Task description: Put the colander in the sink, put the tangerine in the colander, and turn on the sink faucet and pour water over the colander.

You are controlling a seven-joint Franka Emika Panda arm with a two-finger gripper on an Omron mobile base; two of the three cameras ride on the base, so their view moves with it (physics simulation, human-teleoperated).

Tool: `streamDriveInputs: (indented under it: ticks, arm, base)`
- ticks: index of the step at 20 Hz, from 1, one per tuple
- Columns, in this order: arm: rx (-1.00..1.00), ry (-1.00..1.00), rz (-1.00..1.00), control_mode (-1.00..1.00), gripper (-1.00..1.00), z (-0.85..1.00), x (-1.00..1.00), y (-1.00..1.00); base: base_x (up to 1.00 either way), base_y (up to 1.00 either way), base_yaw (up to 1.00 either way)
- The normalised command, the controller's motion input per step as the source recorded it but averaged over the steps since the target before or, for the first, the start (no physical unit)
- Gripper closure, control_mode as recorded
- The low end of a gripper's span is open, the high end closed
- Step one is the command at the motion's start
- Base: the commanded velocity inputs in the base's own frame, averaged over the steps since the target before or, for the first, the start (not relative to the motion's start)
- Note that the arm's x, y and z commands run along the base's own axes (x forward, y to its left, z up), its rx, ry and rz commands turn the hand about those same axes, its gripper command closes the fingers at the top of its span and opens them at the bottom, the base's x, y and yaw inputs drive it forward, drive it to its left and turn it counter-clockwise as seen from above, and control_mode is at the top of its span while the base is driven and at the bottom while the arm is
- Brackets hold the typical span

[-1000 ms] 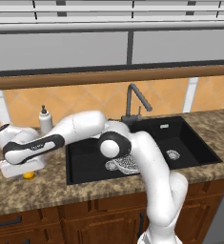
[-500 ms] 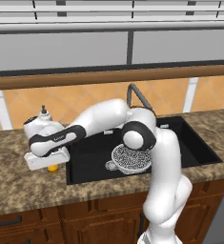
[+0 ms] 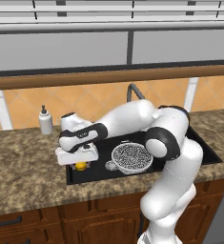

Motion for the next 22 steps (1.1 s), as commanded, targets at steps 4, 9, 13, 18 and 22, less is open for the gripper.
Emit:
streamDriveInputs:
  ticks: [4,9,13,18,22]
  arm:
    - [0.1,0.09,-0.07,-1.0,1.0,0.0,0.0,-1.0]
    - [0.11,0.06,-0.08,-1.0,1.0,0.0,0.1,-0.73]
    - [0.11,0.04,-0.08,-1.0,1.0,0.0,0.25,-0.61]
    - [0.06,0.02,-0.1,-1.0,1.0,0.0,0.32,-0.62]
    - [0.0,-0.01,-0.08,-1.0,1.0,-0.01,0.18,-0.49]
  base:
    - [0.0,0.0,0.0]
    - [0.0,0.0,0.0]
    - [0.0,0.0,0.0]
    - [0.0,0.0,0.0]
    - [0.0,0.0,0.0]
